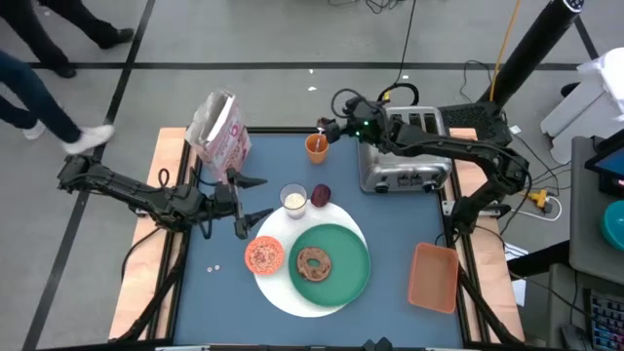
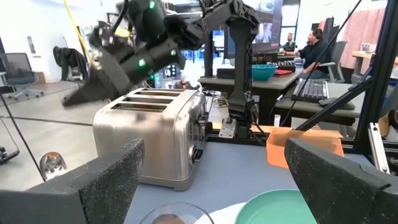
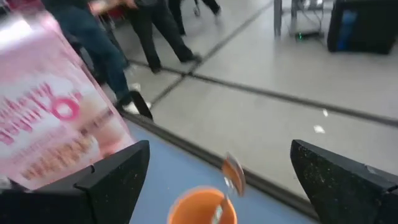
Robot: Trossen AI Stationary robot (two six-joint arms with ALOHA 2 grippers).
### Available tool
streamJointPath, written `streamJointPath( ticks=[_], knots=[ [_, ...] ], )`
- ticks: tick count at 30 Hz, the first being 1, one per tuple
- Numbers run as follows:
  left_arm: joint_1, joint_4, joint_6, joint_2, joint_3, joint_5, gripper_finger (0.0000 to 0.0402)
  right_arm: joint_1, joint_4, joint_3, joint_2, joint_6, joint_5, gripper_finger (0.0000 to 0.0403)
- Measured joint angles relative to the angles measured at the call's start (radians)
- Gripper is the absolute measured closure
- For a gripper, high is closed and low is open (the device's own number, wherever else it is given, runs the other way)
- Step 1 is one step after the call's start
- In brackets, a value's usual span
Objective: Arrange a breakfast setting
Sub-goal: Put the blue spoon on the left side of the orange bowl
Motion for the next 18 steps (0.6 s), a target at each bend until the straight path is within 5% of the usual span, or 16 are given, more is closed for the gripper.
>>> streamJointPath(
  ticks=[18],
  knots=[
    [0.0,0.0,-0.003,0.0,0.0,0.0,0.0009,0.006,-0.008,-0.005,0.173,0.099,-0.052,0.0023]
  ],
)
